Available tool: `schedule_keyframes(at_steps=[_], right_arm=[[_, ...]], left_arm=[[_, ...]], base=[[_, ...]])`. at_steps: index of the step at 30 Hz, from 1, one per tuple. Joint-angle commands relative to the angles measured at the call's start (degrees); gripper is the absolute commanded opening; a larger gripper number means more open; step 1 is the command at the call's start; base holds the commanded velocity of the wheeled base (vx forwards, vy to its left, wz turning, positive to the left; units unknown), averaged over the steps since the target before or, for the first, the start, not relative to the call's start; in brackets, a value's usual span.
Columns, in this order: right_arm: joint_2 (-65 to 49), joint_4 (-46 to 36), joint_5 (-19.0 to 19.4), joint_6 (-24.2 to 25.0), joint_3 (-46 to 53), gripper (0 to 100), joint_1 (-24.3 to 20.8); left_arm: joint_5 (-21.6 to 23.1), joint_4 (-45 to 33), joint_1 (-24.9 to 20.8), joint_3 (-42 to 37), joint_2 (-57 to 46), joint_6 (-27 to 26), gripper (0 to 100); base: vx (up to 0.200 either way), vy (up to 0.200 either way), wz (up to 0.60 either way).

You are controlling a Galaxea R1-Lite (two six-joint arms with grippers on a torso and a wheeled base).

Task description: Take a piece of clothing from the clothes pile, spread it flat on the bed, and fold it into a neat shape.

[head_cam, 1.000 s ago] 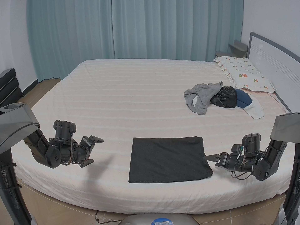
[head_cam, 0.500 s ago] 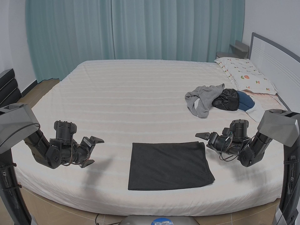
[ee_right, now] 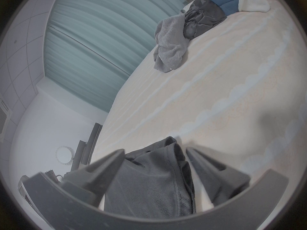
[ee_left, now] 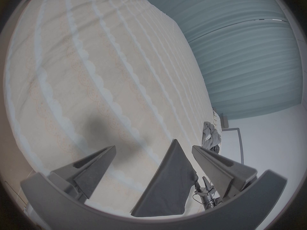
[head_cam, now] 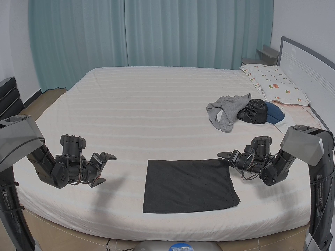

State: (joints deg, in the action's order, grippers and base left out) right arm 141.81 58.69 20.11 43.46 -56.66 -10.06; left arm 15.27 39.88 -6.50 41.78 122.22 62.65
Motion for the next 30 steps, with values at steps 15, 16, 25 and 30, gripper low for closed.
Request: schedule_keyframes(at_steps=[15,16,25,30], right_arm=[[0.7,-1.1,-0.1,0.1,-1.0,0,1.6],[0.7,-1.3,-0.1,0.1,-1.1,0,1.7],[1.4,-1.7,-0.1,0.0,-1.4,0,2.0],[1.7,-2.6,-0.1,0.1,-2.0,100,2.1]], left_arm=[[-0.1,-0.1,0.0,0.1,0.2,0.0,100],[-0.1,-0.1,0.0,0.1,0.2,0.0,100],[-0.2,-0.1,-0.1,0.1,0.2,-0.1,100],[-0.2,-0.1,-0.1,0.1,0.2,-0.1,100]], base=[[0.0,0.0,0.0],[0.0,0.0,0.0],[0.0,0.0,0.0],[0.0,0.0,0.0]])
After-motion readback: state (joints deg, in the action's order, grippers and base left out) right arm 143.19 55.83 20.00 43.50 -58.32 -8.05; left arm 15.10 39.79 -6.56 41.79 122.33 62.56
